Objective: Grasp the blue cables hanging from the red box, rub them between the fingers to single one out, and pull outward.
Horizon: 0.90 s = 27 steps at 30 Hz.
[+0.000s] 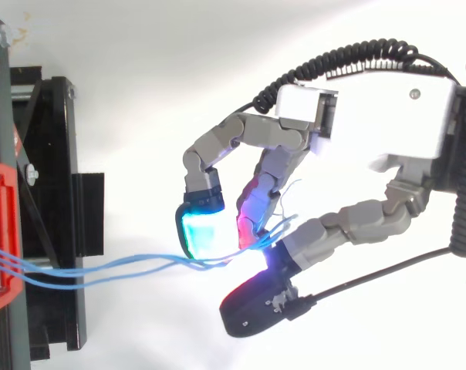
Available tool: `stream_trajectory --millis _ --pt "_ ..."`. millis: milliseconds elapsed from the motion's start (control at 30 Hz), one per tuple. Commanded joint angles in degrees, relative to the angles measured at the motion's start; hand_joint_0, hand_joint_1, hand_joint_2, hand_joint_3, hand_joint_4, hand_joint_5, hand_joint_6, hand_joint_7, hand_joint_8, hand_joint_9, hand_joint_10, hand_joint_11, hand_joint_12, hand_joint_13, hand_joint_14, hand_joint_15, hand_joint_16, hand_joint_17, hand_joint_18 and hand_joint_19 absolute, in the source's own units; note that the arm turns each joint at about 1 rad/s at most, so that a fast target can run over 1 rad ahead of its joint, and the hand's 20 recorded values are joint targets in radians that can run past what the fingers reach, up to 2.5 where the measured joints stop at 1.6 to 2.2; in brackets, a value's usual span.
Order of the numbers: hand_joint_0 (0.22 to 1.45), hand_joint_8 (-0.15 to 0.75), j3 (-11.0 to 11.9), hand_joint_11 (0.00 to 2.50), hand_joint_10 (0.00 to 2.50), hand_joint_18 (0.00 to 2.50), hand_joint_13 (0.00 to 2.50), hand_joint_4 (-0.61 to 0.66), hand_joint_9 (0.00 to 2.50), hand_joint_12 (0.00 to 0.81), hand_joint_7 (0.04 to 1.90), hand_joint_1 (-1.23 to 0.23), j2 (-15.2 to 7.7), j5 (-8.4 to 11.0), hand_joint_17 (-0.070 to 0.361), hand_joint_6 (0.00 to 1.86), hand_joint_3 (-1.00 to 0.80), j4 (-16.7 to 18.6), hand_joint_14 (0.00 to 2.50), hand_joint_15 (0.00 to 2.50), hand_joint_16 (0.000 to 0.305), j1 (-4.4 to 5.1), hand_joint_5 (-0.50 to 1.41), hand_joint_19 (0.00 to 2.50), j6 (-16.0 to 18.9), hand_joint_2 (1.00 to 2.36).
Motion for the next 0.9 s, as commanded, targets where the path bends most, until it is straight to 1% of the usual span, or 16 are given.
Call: stream_trajectory --millis 0,300,333,400,467,567,700,800,867 --pt "0.51 0.263 0.0 0.69 0.02 0.80 1.05 0.11 1.27 0.329 1.06 -0.77 0.0 -0.04 0.116 0.84 -0.50 0.0 0.03 0.68 0.051 0.01 -0.15 0.69 0.0 1.00" --pt "0.49 0.265 0.0 0.67 0.02 0.80 1.04 0.13 1.27 0.333 1.04 -0.78 0.0 -0.04 0.118 0.80 -0.50 0.0 0.03 0.68 0.052 0.19 -0.14 0.69 0.0 1.00" --pt "0.49 0.260 0.0 0.67 0.02 0.80 1.04 0.12 1.27 0.334 1.05 -0.78 0.0 0.04 0.118 0.80 -0.50 0.0 0.03 0.68 0.052 0.10 -0.14 0.69 0.0 1.00" --pt "0.49 0.261 0.0 0.67 0.02 0.80 1.04 0.13 1.27 0.330 1.04 -0.78 0.0 -0.04 0.117 0.80 -0.50 0.0 0.03 0.68 0.052 0.10 -0.14 0.69 0.0 1.00" --pt "0.53 0.254 0.0 0.68 0.02 0.78 1.03 0.11 1.27 0.321 1.07 -0.75 0.0 -0.04 0.113 0.79 -0.50 0.0 0.03 0.68 0.050 0.10 -0.13 0.70 0.0 1.00" --pt "0.59 0.249 0.0 0.68 0.03 0.76 1.03 0.09 1.27 0.312 1.12 -0.72 0.0 0.04 0.107 0.79 -0.39 0.0 0.03 0.69 0.047 0.10 -0.13 0.72 0.0 1.01" --pt "0.59 0.253 0.0 0.69 0.03 0.77 1.03 0.07 1.28 0.315 1.14 -0.73 0.0 -0.04 0.106 0.81 -0.28 0.0 0.03 0.69 0.047 0.10 -0.14 0.71 0.0 1.01" --pt "0.59 0.254 0.0 0.70 0.02 0.77 1.03 0.08 1.25 0.315 1.12 -0.78 0.0 -0.04 0.107 0.84 -0.21 -0.1 0.03 0.69 0.048 0.19 -0.15 0.70 0.1 1.02" --pt "0.60 0.251 0.0 0.70 0.03 0.77 1.01 0.08 1.22 0.311 1.11 -0.81 0.0 -0.04 0.107 0.85 -0.19 -0.4 0.03 0.69 0.047 0.19 -0.16 0.70 0.4 1.02"
